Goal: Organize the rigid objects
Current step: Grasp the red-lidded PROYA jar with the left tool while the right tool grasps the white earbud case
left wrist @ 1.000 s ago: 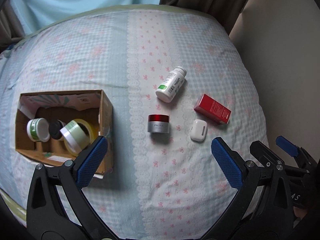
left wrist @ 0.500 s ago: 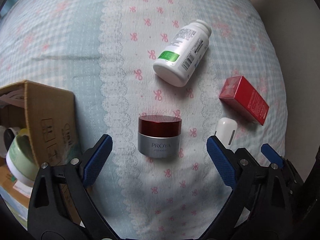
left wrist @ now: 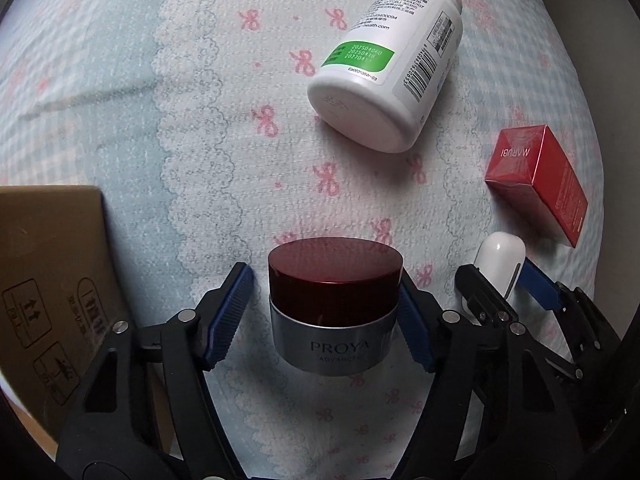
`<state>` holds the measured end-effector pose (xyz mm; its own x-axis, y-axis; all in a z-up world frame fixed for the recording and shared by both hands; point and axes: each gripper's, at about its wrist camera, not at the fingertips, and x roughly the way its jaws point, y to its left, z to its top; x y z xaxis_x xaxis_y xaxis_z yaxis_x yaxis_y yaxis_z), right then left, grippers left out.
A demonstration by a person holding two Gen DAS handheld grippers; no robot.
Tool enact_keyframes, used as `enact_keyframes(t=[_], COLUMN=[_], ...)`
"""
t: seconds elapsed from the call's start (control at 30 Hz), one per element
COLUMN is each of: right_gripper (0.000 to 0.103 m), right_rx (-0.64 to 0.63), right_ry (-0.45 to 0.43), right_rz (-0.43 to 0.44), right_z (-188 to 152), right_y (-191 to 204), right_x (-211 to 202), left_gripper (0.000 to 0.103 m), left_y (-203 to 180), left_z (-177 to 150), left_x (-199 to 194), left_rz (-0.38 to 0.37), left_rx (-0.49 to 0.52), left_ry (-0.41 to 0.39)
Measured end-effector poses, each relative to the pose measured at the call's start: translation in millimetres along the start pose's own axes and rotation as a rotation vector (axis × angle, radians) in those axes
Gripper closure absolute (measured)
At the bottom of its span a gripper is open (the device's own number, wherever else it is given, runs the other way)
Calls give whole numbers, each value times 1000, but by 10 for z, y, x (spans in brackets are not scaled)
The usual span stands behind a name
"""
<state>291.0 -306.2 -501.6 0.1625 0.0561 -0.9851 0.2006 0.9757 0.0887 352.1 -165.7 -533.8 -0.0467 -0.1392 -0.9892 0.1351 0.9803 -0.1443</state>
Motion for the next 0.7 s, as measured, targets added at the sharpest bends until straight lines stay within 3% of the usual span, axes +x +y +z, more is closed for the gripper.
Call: enact_keyframes(t=[0.07,0.13,0.47,0.7], right_gripper=[51,59,60,61], right_rx=[-20,-24,-11,-1], right_ry=[-4,-7,-5,-30], right_rz=[-7,-5,11,29], right_z=[-14,-34,-26,31], right_y=[36,67,112,-34], right_x=[13,11,20,-158], left_gripper=[52,52,53,53], left_y=[-17,-29,-99,-211], left_z=[-3,0,12,-53], left_x=[-11,-23,-158,-513], left_rz=[-22,-26,-25,-32], left_rx=[1,6,9,18], left_ry=[-12,-15,-33,-72])
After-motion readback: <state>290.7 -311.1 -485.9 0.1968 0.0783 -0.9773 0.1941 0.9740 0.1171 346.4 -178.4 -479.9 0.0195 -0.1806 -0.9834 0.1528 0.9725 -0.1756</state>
